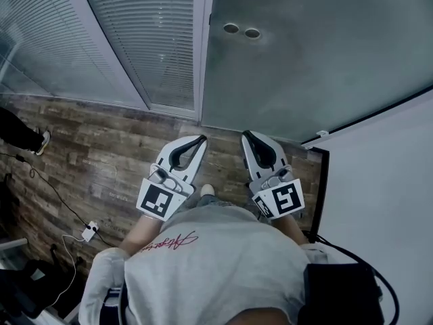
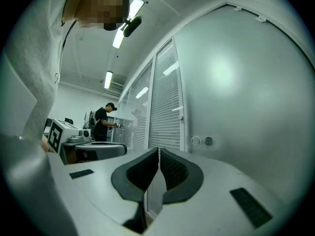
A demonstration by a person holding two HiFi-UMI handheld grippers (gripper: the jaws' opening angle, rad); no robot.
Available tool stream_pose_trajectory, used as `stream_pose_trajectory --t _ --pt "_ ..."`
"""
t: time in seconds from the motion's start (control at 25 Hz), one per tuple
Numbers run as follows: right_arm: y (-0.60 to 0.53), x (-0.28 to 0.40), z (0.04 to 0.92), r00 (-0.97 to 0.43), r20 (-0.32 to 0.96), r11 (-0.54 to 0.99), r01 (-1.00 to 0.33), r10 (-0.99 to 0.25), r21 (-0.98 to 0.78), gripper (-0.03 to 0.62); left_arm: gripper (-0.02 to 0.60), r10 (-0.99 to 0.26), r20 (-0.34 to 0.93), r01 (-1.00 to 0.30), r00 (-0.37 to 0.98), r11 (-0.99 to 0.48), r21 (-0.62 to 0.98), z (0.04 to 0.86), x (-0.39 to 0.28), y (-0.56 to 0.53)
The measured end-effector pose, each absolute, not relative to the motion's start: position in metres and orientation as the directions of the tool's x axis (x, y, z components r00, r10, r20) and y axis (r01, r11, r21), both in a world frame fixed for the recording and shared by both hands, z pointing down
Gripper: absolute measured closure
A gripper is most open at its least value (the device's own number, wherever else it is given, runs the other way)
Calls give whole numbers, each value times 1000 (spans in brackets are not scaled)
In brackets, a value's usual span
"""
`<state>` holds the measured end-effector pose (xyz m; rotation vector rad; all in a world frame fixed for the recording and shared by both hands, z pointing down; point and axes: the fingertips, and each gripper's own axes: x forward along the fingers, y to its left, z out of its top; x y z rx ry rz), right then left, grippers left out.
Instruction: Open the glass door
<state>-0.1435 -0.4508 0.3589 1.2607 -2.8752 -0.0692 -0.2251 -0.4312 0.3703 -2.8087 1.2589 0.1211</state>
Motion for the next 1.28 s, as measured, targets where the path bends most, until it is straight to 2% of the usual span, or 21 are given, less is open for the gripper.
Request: stream_pose_trajectory --t 0.12,0.44,0.68,0.88,1.28 --pt "-467 -144 356 -668 -29 668 -744 -743 31 571 565 -746 -79 -750 661 -656 -78 364 -229 -447" --pt "-491 -153 359 -639 -30 639 -769 -769 -11 571 565 -726 -92 -731 682 -680 -58 355 -237 -480" --pt "-530 -149 349 -537 -54 539 -842 -842 -21 571 565 -693 -80 -697 717 -716 -37 353 -241 -501" --pt "-579 -153 333 -485 -90 489 -872 -870 -21 571 565 -680 -128 -686 722 -728 0 336 -244 -516" --pt "-690 -150 337 -372 -84 375 -926 -925 -33 569 565 -695 -72 -697 715 -717 -2 355 -267 -523"
